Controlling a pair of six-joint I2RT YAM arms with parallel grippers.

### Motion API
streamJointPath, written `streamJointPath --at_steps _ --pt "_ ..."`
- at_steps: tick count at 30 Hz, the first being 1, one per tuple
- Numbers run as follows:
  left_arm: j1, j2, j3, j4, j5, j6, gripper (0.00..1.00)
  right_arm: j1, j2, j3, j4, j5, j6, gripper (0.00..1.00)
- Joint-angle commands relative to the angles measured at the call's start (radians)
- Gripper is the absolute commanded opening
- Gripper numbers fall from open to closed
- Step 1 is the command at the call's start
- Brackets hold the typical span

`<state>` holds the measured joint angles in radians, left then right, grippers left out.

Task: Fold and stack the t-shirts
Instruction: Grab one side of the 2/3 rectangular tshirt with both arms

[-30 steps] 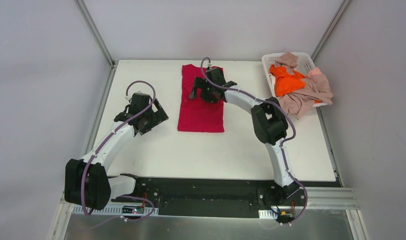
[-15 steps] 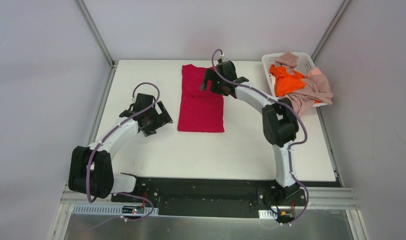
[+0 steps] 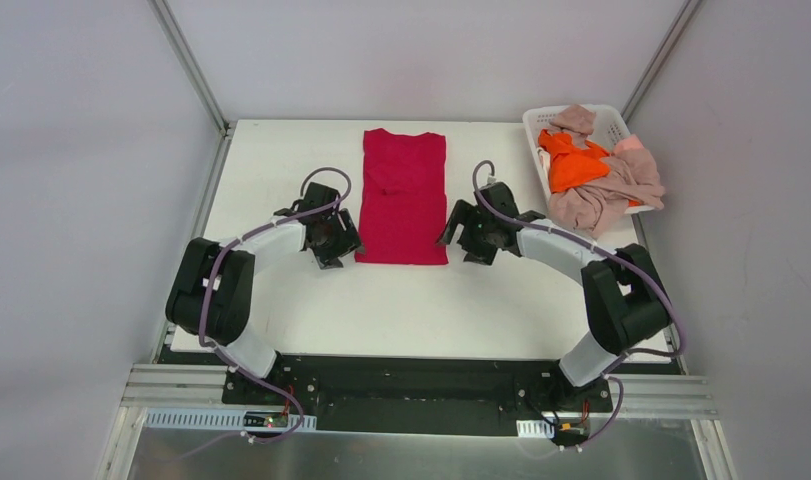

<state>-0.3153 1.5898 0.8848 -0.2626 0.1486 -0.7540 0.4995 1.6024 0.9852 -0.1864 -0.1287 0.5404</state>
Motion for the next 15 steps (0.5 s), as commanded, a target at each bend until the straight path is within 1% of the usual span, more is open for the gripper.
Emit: streamJointPath --at_steps 1,5,9,10,11,12,13,14,15 --pt "-0.008 0.072 0.037 0.015 -0.017 -0.012 0.62 -0.008 0.056 -0.025 0.04 -0.089 0.064 0.84" --pt "-0.008 0.101 0.042 0.018 -0.012 -0.009 0.45 -0.011 0.093 -0.035 0.086 -0.106 0.085 0.73" --pt "-0.009 0.139 0.053 0.031 0.015 -0.007 0.32 -0.01 0.137 -0.036 0.114 -0.13 0.099 0.57" --pt "-0.008 0.148 0.056 0.032 0.018 -0.003 0.27 -0.009 0.147 -0.035 0.118 -0.133 0.101 0.54" --pt "-0.009 0.158 0.059 0.033 0.02 -0.001 0.21 -0.009 0.158 -0.033 0.118 -0.132 0.103 0.48" --pt "-0.009 0.164 0.06 0.033 0.021 0.0 0.13 -0.01 0.164 -0.035 0.117 -0.131 0.105 0.44" --pt "-0.009 0.17 0.063 0.033 0.023 0.003 0.0 -0.01 0.168 -0.036 0.116 -0.133 0.108 0.41" --pt "-0.009 0.171 0.062 0.034 0.02 0.002 0.0 -0.01 0.17 -0.038 0.116 -0.137 0.108 0.34" --pt "-0.008 0.169 0.059 0.035 0.02 0.004 0.0 -0.01 0.172 -0.039 0.114 -0.14 0.109 0.26"
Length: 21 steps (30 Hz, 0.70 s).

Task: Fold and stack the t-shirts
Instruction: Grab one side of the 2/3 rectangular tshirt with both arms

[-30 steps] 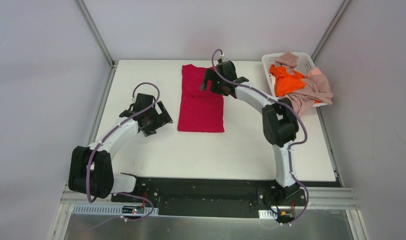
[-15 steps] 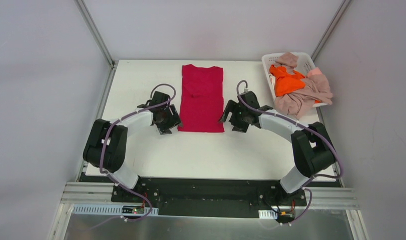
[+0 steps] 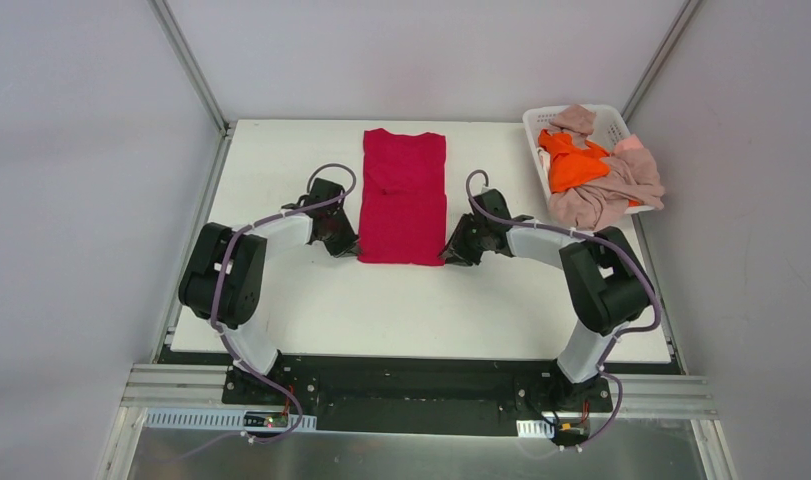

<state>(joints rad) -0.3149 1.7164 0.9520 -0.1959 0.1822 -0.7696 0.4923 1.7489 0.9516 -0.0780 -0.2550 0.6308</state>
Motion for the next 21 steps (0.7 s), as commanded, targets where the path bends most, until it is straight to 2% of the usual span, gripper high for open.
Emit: streamJointPath --at_steps 1,2,7,11,16,21 --pt "-0.01 0.034 -0.012 -0.03 -0.015 0.02 0.0 -0.002 0.025 -0.005 0.0 -0.018 0.017 0.14" --pt "-0.01 0.023 -0.02 -0.029 -0.016 0.021 0.0 -0.002 0.02 -0.006 -0.009 -0.024 0.015 0.0" --pt "-0.043 -0.14 -0.126 -0.03 -0.042 0.013 0.0 -0.002 -0.06 -0.053 -0.032 -0.152 -0.002 0.0" --pt "-0.11 -0.363 -0.243 -0.052 -0.064 -0.027 0.0 0.002 -0.173 -0.126 -0.074 -0.295 0.01 0.0" --pt "-0.164 -0.712 -0.369 -0.183 -0.072 -0.07 0.0 0.052 -0.349 -0.18 -0.273 -0.435 -0.06 0.0" --pt "-0.17 -1.063 -0.443 -0.265 0.011 -0.096 0.0 0.118 -0.507 -0.198 -0.435 -0.518 -0.09 0.0"
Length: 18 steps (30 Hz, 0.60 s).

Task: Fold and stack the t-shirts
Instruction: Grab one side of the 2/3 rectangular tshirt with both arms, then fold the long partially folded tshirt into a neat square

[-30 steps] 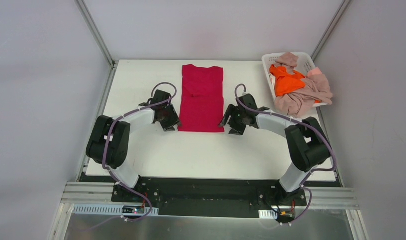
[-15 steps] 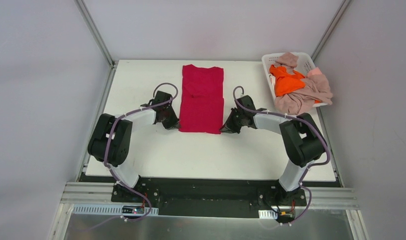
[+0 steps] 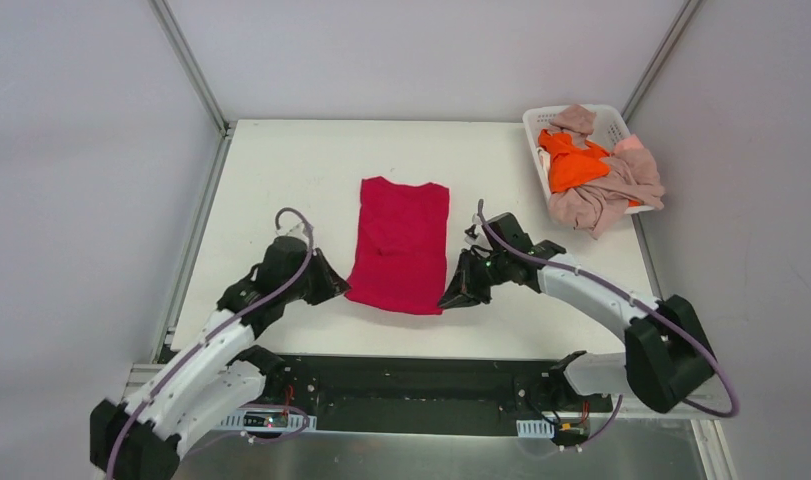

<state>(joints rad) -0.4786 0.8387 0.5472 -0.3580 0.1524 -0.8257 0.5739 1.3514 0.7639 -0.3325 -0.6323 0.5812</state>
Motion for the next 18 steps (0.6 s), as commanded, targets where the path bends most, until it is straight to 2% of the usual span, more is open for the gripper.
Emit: streamJointPath --at_steps 1,5,8,13,18 --pt "-0.006 -0.234 -0.039 -0.127 0.054 -0.048 0.0 0.043 -0.138 -0.011 -0.195 -0.157 -0.028 0.0" --pt "-0.006 -0.371 -0.032 -0.168 0.092 -0.071 0.0 0.049 -0.243 -0.026 -0.178 -0.211 0.048 0.0" --pt "-0.006 -0.389 -0.002 -0.198 0.066 -0.062 0.0 0.048 -0.299 -0.033 -0.137 -0.217 0.09 0.0" --pt "-0.006 -0.3 0.078 -0.201 -0.017 -0.052 0.0 0.028 -0.301 0.0 -0.116 -0.148 0.1 0.0" --pt "-0.006 -0.184 0.174 -0.197 -0.211 -0.058 0.0 -0.036 -0.232 0.074 -0.087 -0.087 0.08 0.0"
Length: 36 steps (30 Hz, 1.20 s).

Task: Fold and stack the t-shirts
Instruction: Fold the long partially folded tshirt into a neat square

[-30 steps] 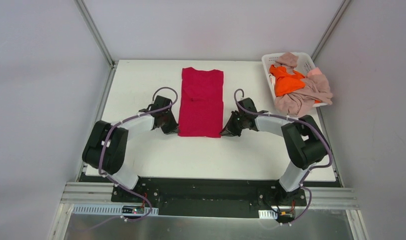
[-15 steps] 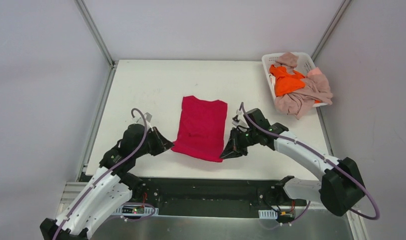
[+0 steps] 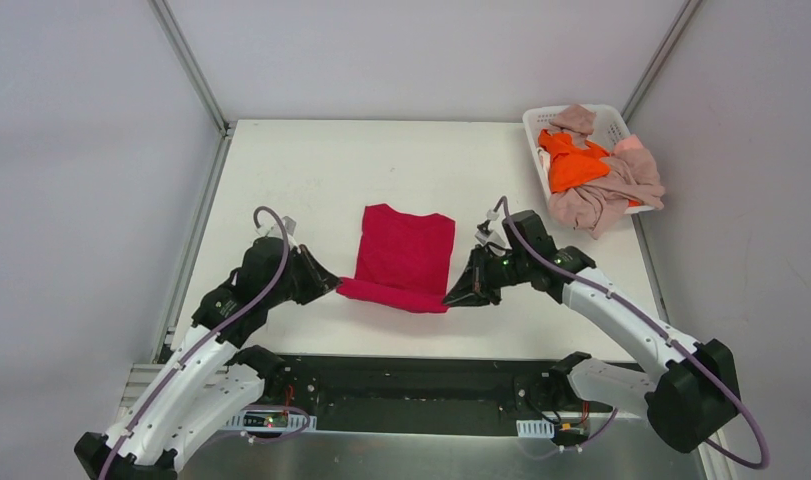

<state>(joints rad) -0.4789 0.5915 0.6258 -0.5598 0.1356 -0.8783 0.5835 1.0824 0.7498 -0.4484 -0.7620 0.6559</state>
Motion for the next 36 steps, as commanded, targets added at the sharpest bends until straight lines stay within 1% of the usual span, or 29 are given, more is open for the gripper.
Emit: streamJointPath --at_steps 1,4,7,11,18,21,25,31,36 --pt "-0.006 0.096 0.116 0.008 -0.223 -0.006 0.0 -0.061 0.049 0.099 0.039 0.046 0.002 0.0" --pt "-0.006 0.207 0.183 0.02 -0.275 0.014 0.0 -0.098 0.076 0.133 0.059 0.075 -0.012 0.0" --pt "-0.006 0.286 0.234 0.046 -0.32 0.038 0.0 -0.128 0.1 0.161 0.073 0.1 -0.024 0.0" --pt "-0.004 0.374 0.305 0.098 -0.329 0.073 0.0 -0.16 0.137 0.181 0.14 0.116 -0.014 0.0" --pt "0.004 0.522 0.416 0.147 -0.367 0.106 0.0 -0.22 0.202 0.233 0.159 0.15 -0.02 0.0" --pt "0.021 0.59 0.459 0.158 -0.355 0.123 0.0 -0.252 0.225 0.242 0.17 0.148 -0.026 0.0" --pt "0.057 0.696 0.516 0.185 -0.304 0.13 0.0 -0.28 0.277 0.254 0.187 0.14 -0.027 0.0" --pt "0.078 0.831 0.589 0.192 -0.311 0.138 0.0 -0.32 0.384 0.277 0.212 0.117 -0.029 0.0" --pt "0.108 0.955 0.655 0.198 -0.283 0.15 0.0 -0.337 0.48 0.299 0.266 0.092 -0.009 0.0"
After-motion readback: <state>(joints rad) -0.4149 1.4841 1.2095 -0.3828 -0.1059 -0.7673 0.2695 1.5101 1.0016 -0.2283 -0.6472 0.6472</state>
